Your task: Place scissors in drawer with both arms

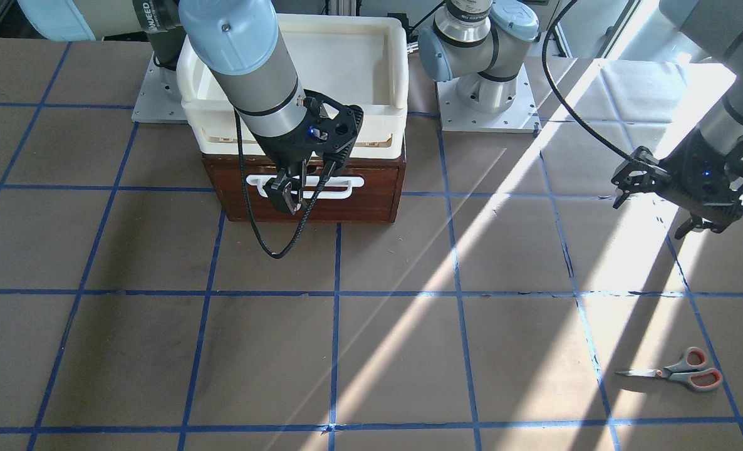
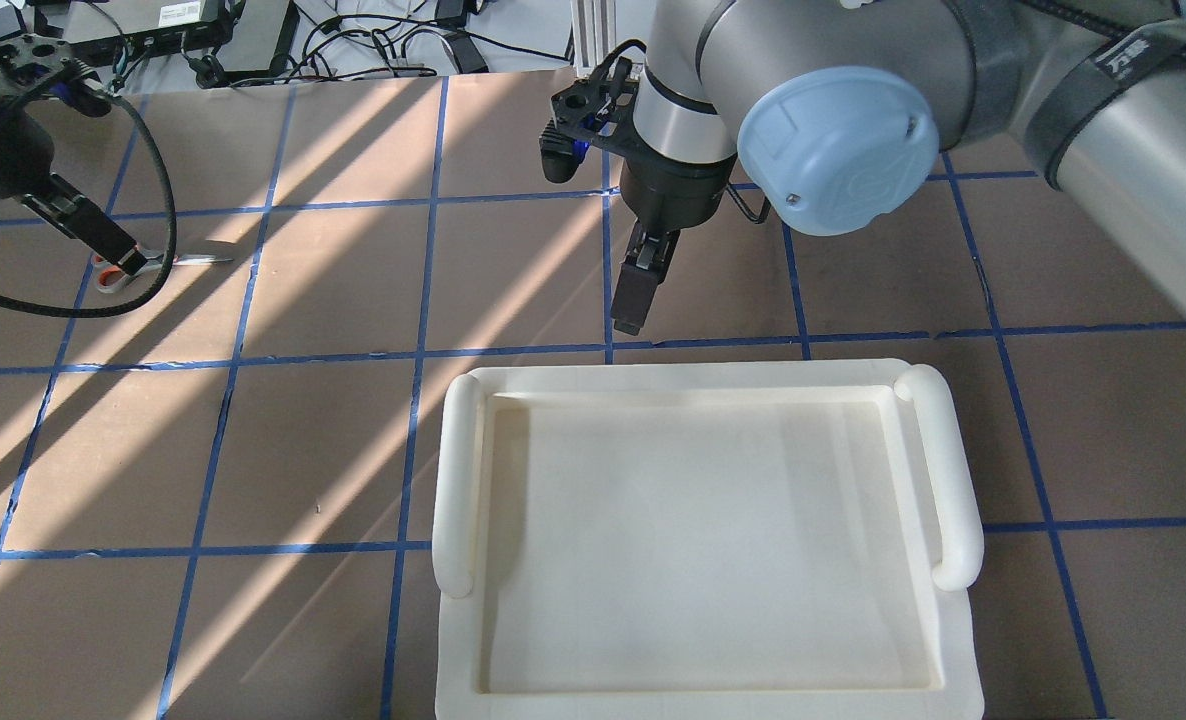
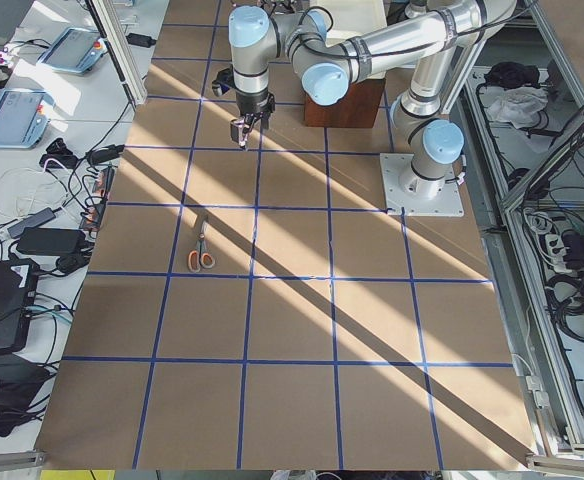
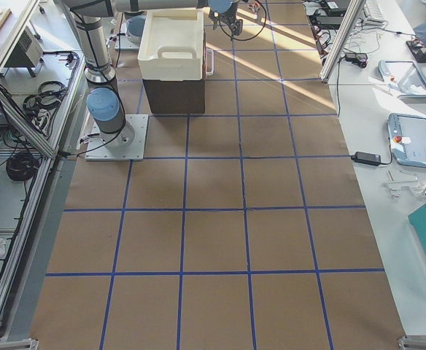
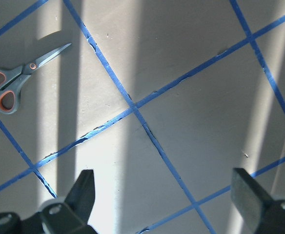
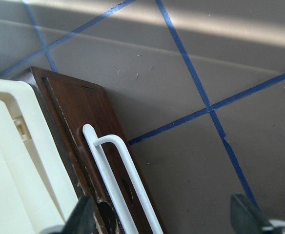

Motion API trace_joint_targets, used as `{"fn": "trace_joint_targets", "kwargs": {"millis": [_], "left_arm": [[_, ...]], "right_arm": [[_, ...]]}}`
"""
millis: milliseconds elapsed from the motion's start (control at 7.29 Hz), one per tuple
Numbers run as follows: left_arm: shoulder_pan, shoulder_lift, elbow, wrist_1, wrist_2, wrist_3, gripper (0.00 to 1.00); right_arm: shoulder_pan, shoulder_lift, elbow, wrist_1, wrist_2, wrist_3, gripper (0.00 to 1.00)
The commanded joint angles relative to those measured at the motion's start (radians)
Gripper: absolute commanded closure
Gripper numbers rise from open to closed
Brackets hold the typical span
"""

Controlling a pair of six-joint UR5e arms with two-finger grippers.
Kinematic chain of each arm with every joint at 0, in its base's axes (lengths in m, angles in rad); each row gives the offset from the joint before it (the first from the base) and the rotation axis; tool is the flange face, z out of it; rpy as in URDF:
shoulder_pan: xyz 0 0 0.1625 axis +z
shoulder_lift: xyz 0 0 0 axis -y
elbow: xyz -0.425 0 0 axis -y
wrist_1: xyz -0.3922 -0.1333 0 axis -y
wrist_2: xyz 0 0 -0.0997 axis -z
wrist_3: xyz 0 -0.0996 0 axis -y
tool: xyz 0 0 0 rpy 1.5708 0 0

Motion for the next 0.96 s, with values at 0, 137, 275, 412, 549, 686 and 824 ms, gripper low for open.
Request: {"fn": "trace_joint_targets", "kwargs": {"millis": [0, 137, 275, 412, 549, 686, 824], "left_arm": [[0.052, -0.071, 0.000, 0.054, 0.001, 0.214, 0.00], [0.069, -0.106, 0.000, 0.087, 0.001, 0.321, 0.00], [0.094, -0.146, 0.005, 0.115, -0.002, 0.429, 0.00], [0.112, -0.189, 0.011, 0.185, -0.002, 0.554, 0.00], [0.115, -0.229, 0.015, 0.248, 0.000, 0.674, 0.00], [0.126, -0.268, 0.018, 0.291, -0.003, 0.722, 0.00], [0.140, -0.302, 0.028, 0.327, -0.009, 0.753, 0.00]], "right_arm": [[0.001, 0.063, -0.021, 0.027, -0.033, -0.203, 0.03], [0.001, 0.091, -0.044, 0.057, -0.085, -0.293, 0.04], [0.001, 0.115, -0.066, 0.099, -0.102, -0.371, 0.05], [0.004, 0.138, -0.066, 0.110, -0.101, -0.399, 0.07], [0.010, 0.148, -0.058, 0.112, -0.098, -0.457, 0.10], [0.019, 0.152, -0.055, 0.124, -0.104, -0.455, 0.09], [0.017, 0.164, -0.054, 0.133, -0.110, -0.455, 0.08]]}}
